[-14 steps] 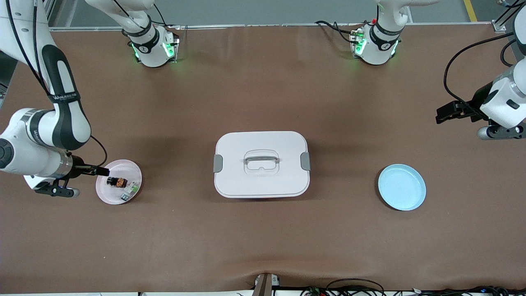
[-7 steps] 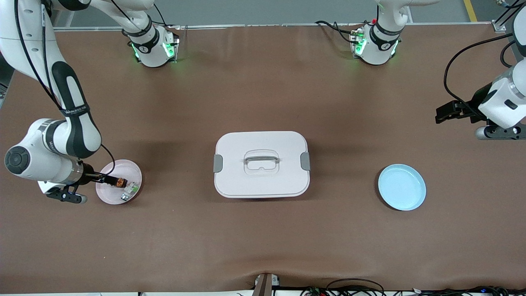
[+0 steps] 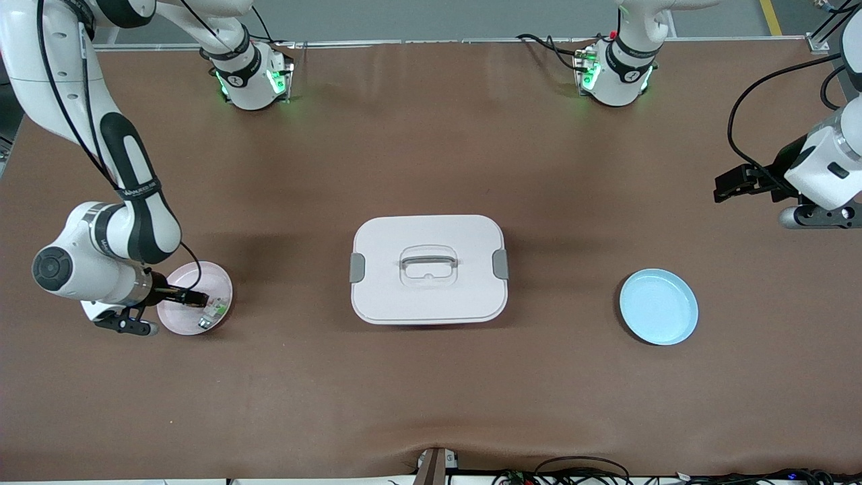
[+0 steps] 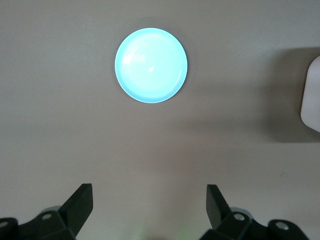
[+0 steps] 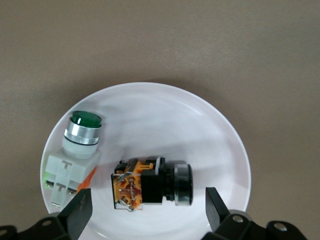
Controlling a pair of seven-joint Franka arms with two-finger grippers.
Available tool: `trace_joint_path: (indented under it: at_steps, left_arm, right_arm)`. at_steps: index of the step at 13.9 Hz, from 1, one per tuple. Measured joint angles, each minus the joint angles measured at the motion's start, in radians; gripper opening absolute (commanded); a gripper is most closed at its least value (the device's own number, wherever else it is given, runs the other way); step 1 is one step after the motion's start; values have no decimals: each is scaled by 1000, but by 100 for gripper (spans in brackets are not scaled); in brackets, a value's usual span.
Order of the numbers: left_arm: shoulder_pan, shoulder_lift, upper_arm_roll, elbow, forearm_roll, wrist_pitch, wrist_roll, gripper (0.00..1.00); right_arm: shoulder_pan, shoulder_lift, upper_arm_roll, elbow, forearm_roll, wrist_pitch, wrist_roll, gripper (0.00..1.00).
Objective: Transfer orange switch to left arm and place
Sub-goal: 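Close the right gripper on the black-orange switch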
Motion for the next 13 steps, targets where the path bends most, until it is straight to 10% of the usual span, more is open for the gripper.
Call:
trace_joint_path:
  at_steps: [13]
  left_arm:
    - [0,0,0,0,0,0,0,100]
  right_arm:
    - [-1,30,-6,-2,0,43,1,100]
